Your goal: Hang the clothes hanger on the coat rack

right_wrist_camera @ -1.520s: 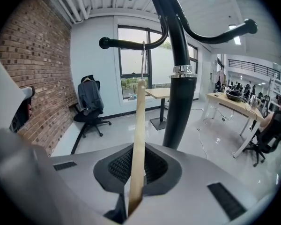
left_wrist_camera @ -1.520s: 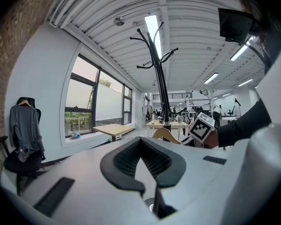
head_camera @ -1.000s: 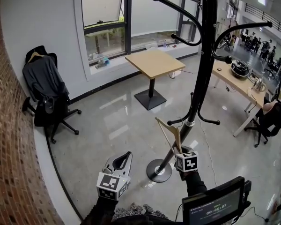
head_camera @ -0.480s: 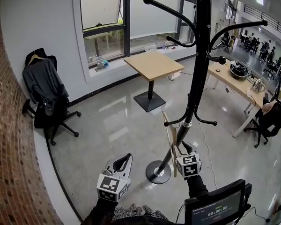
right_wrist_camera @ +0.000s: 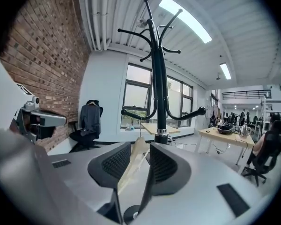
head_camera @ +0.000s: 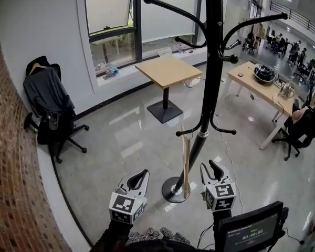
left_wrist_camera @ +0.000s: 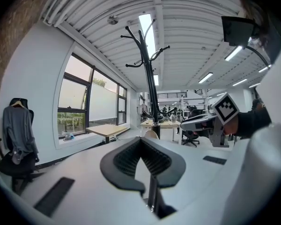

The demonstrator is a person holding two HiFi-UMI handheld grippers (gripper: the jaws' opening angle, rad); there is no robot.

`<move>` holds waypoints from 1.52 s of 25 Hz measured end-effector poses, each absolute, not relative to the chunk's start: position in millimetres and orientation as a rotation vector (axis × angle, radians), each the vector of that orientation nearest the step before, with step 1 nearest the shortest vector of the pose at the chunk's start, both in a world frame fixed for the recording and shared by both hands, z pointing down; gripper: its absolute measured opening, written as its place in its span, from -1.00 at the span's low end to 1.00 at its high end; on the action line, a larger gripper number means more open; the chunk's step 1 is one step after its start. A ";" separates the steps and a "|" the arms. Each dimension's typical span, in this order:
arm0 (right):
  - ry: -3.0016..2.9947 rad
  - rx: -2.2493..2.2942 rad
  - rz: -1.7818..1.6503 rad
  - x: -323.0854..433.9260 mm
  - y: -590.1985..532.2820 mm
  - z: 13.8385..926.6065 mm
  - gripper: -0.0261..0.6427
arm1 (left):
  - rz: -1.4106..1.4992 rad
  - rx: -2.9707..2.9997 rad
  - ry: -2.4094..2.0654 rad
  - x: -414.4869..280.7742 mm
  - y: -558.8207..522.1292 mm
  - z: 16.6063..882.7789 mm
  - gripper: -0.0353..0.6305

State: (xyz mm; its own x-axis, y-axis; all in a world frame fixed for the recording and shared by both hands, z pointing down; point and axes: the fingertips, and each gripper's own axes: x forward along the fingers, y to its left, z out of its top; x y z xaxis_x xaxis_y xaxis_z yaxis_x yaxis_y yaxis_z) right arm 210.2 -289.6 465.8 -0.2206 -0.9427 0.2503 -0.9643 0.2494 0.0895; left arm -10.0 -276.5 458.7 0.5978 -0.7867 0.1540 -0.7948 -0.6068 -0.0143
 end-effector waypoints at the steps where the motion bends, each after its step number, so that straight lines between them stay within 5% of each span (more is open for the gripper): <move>1: -2.273 1.784 0.117 211.1 -282.4 462.1 -0.52 | 0.222 2.766 -1.363 -5.7 -273.9 457.0 -0.88; 14: -2.242 1.846 0.088 211.4 -227.5 458.1 -0.54 | 0.216 2.858 -1.259 37.8 -261.3 450.6 -0.88; 23: -2.276 1.859 0.090 206.9 -214.0 458.4 -0.89 | 0.228 2.873 -1.238 45.1 -251.2 452.8 -0.88; 38: -2.296 1.833 0.099 199.8 -200.9 459.6 -0.90 | 0.228 2.875 -1.268 42.1 -233.8 449.4 -0.88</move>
